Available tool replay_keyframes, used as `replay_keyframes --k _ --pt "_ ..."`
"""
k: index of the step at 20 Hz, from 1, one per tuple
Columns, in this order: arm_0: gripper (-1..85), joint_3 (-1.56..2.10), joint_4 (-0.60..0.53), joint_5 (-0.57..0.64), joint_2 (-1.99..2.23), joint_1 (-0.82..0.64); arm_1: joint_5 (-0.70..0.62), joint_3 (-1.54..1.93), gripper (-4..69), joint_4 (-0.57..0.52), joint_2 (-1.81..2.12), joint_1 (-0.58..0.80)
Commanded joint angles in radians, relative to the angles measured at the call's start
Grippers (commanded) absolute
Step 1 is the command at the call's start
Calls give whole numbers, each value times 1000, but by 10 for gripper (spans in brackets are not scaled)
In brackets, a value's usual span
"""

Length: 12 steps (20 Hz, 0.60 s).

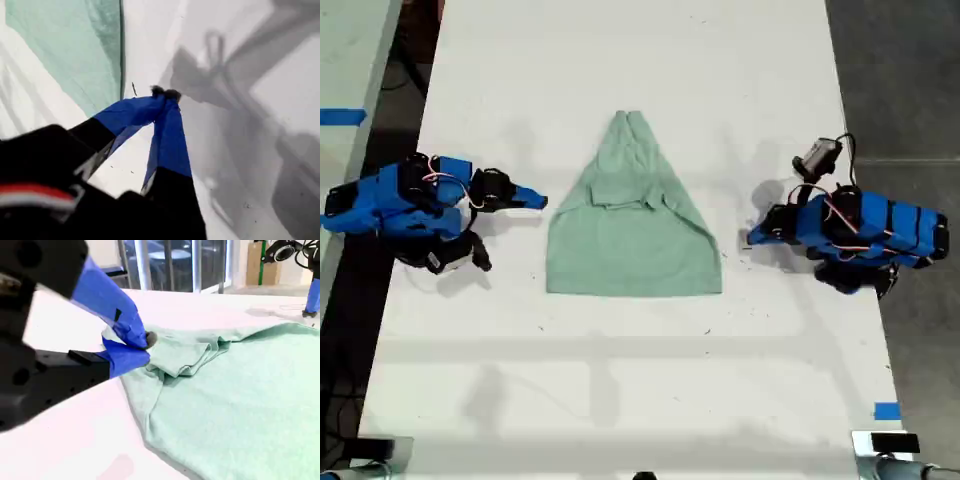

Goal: Fold t shirt

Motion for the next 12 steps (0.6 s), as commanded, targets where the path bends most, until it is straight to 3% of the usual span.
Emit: replay_keyframes --k 1,3,8,12 --pt "-2 -9 38 -3 8 -11 91 -75 -4 -28 0 -74" --pt "-2 -9 37 0 8 -12 77 -132 -4 -29 -104 -67" --pt "-2 -11 35 2 8 -9 100 -531 -7 -199 -868 -114" --pt "-2 -11 32 3 8 -2 109 -709 202 -305 -1216 -147"
